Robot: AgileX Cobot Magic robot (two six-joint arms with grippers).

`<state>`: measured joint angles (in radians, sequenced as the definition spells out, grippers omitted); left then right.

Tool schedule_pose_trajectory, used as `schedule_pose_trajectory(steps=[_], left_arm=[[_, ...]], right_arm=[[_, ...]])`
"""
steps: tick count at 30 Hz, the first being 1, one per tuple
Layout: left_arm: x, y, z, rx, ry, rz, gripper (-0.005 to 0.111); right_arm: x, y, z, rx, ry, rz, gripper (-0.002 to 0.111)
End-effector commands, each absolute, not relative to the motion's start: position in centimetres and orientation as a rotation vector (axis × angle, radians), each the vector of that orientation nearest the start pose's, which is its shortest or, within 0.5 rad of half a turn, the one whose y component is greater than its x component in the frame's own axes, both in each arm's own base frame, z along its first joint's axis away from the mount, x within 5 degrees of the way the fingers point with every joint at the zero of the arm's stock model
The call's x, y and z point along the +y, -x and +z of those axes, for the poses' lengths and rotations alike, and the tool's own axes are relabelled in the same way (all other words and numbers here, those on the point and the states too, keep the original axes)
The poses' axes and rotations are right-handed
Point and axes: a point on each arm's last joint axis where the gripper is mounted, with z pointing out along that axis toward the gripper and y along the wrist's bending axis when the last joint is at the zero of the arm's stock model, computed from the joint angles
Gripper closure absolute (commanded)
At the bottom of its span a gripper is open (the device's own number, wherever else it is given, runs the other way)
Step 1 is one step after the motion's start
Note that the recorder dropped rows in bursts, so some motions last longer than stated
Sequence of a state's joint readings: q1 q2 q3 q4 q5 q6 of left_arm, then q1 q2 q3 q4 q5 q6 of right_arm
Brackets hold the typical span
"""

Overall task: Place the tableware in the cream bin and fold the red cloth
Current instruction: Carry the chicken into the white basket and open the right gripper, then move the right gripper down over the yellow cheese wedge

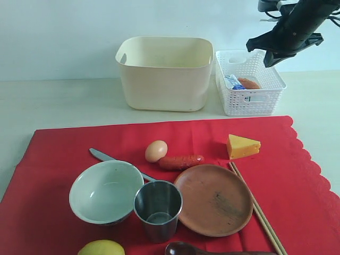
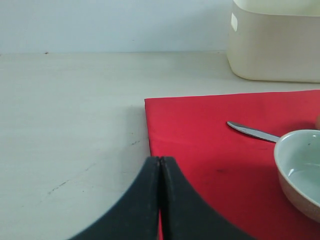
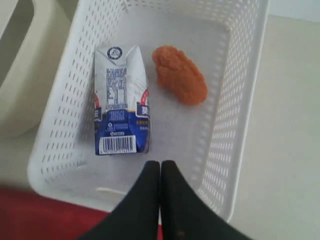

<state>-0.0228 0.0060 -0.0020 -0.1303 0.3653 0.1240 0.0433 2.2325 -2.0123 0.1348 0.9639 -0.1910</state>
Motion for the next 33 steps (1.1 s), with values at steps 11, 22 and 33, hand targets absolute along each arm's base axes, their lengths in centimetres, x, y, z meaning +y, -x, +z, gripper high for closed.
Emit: schedule_pose_trajectory(steps=[11, 22, 33], left_arm=[[-0.5, -5.3, 18.1, 1.836, -0.048, -0.060, 0.107], [-0.5, -5.3, 18.1, 1.836, -0.048, -0.060, 0.107], [-0.6, -5.3, 18.1, 1.836, -0.053, -0.064, 0.107]], right_arm=[[2.5, -44.2, 22.1, 2.622, 0.252, 0.070, 0.108], [2.2, -38.4, 22.0, 2.450, 0.293, 0.005, 0.108], [5.3, -33.5, 19.2, 2.349, 0.382, 0.015, 0.108]])
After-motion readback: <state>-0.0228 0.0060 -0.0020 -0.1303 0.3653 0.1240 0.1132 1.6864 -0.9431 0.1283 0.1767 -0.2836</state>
